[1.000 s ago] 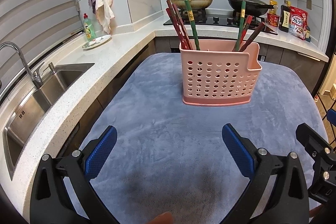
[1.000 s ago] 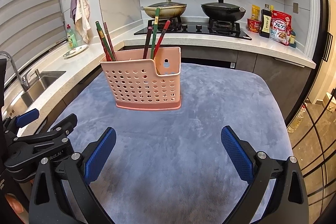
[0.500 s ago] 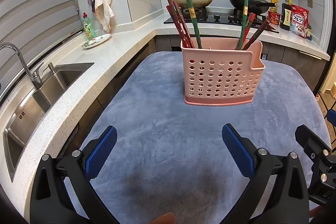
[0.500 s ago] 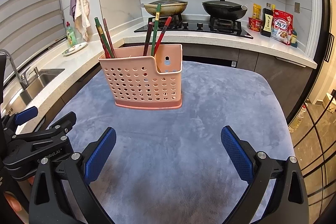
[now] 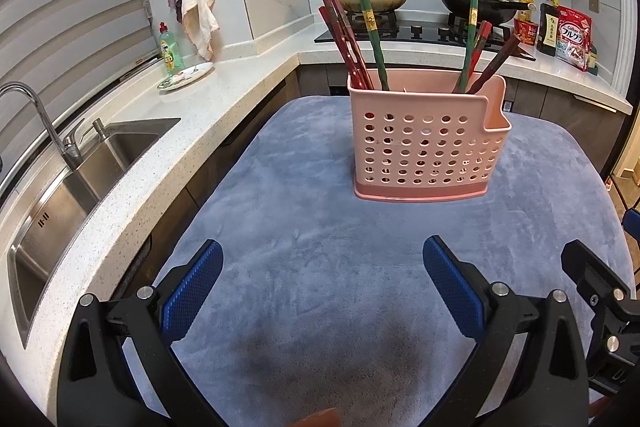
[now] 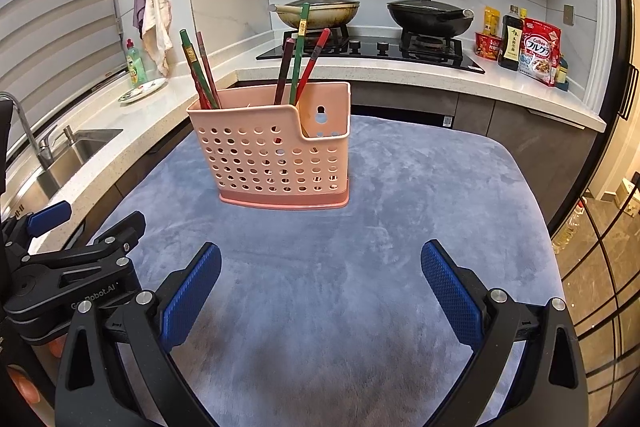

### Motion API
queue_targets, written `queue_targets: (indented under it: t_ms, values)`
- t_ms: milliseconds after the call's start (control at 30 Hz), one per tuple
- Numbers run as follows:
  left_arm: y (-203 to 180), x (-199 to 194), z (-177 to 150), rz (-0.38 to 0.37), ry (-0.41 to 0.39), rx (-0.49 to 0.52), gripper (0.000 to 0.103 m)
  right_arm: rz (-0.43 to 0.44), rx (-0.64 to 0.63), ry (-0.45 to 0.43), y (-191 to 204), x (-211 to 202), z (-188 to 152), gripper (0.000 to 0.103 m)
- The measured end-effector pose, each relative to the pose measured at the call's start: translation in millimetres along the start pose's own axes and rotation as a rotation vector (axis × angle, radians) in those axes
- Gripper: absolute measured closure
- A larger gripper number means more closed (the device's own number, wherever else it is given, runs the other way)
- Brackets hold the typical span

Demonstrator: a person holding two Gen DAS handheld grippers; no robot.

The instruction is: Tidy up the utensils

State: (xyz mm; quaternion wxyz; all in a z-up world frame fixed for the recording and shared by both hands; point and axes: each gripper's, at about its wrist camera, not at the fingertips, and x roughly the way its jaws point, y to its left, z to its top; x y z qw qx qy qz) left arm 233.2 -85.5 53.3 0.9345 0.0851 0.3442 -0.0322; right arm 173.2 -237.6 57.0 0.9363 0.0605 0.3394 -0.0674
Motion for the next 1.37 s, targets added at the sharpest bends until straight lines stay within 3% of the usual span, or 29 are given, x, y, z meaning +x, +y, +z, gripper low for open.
queue_targets:
  t_ms: [633,1367]
  values:
    - [-5,19,12,-0.001,0.031,-0.013,0.007,-0.013,-0.013,0.011,-1,21,10,0.006]
    - [1,24,21,0.016,0.012,-0.024,0.007,-0.012,-0.016,0.004,5,29,18,0.006]
